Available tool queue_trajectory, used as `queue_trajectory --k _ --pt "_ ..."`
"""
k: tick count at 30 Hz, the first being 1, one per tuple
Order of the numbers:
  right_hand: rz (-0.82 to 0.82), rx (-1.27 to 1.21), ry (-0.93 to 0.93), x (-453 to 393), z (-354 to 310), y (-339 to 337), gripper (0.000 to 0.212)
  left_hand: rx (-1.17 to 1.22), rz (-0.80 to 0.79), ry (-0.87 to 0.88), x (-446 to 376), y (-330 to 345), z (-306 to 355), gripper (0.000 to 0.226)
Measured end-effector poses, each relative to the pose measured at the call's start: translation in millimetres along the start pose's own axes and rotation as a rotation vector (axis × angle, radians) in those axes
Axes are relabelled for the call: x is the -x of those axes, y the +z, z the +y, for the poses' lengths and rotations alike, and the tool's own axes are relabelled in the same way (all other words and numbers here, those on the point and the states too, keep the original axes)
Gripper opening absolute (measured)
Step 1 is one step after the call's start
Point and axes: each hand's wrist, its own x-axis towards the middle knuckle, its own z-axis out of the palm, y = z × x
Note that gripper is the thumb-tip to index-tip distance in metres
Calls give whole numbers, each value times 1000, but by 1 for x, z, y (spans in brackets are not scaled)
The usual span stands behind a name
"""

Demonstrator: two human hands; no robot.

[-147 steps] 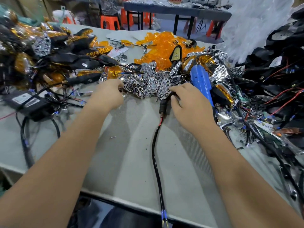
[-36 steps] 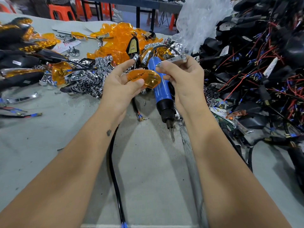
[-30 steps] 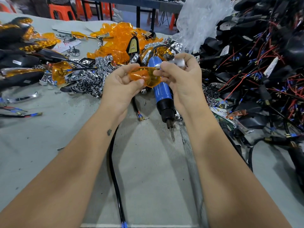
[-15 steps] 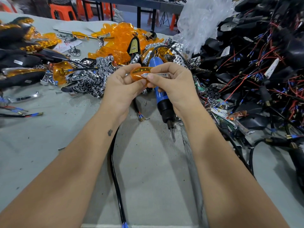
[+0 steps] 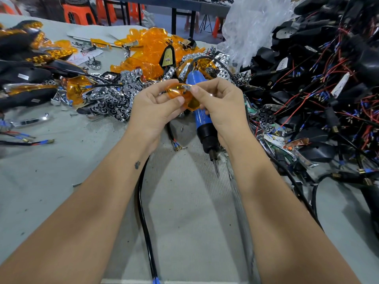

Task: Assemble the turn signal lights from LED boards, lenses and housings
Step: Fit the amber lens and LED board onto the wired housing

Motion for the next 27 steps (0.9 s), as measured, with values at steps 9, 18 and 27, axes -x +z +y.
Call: queue_trajectory --k 9,18,27 --pt "-27 170 -112 0 4 5 23 4 22 4 0 -1 3 33" --pt "-1 502 -306 8 -4 13 28 40 46 17 -2 0 3 21" --pt "-85 185 -46 2 -2 6 20 125 -49 90 -5 -6 6 25"
